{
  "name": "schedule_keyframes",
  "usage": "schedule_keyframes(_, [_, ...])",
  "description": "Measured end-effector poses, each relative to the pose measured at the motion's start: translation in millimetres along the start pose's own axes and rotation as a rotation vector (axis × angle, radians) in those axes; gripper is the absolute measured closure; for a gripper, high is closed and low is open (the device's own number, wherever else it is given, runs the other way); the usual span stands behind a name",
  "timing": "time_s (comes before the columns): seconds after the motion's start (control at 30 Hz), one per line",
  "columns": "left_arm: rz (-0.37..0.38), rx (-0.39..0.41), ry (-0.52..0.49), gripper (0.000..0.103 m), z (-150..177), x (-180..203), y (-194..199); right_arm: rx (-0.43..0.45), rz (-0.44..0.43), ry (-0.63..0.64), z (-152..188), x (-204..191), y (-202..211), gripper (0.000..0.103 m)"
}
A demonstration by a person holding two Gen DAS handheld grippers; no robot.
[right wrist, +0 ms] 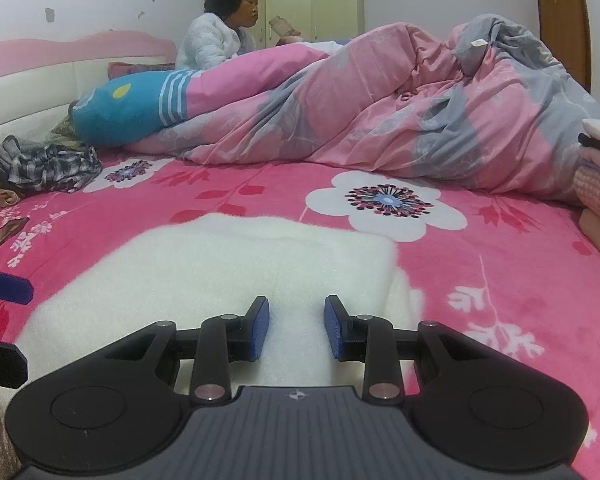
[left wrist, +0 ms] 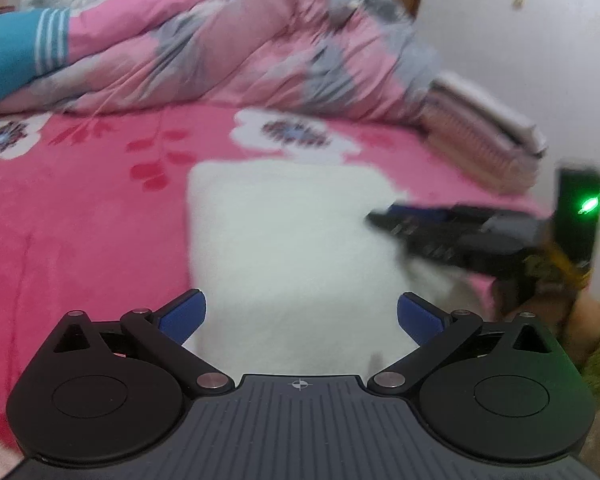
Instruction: Fold clothes
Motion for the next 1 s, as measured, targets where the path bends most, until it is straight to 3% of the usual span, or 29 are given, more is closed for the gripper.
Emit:
schedule_keyframes(0.13, [-0.08,-0.121,0.01,0.0,8,-1,-19,-0.017,0.01,0.01,-4,-2,3,0.07])
schedule_keyframes(0.27, [-0.08,-0.161,0.034,0.0,12,-4,-24,0.013,0.012,-0.009,-12,-4,29,0.069])
schedule_keyframes(0.4, [-0.087,-0.177,0.049,0.0,13,-6,-26,0.094,-0.076,0.0,-8,-10,74,0.069])
schedule_keyframes(0.5, [-0.089,-0.185,0.059,0.0,15,-6,-27,0.092,-0.156,0.047,5,-21,90,0.071])
schedule_keyframes(0.63, [-0.086,-0.195,0.067,0.0,16,-6,-28,-0.06,-0.081,0.09,39,-29,62,0.075])
schedule_keyframes(0.83, [-0.091,-0.203,0.076,0.0,17,-6,-30,-0.005,-0.045,0.125,40,-40,85,0.075])
schedule_keyframes(1.0, [-0.092,-0.207,0.079,0.0,18,-6,-30,-0.058,-0.002,0.126,59,-33,71,0.076])
Point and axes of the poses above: each gripper's, at about its wrist camera, not at the fingertips, and y roughly against the way its jaws point, x to its right, z to its underside, the point moved 4 cm from there along -y, roughly the way its jaws point, and after that the axes turned 10 degrees about -x, right-handed, at the moved point
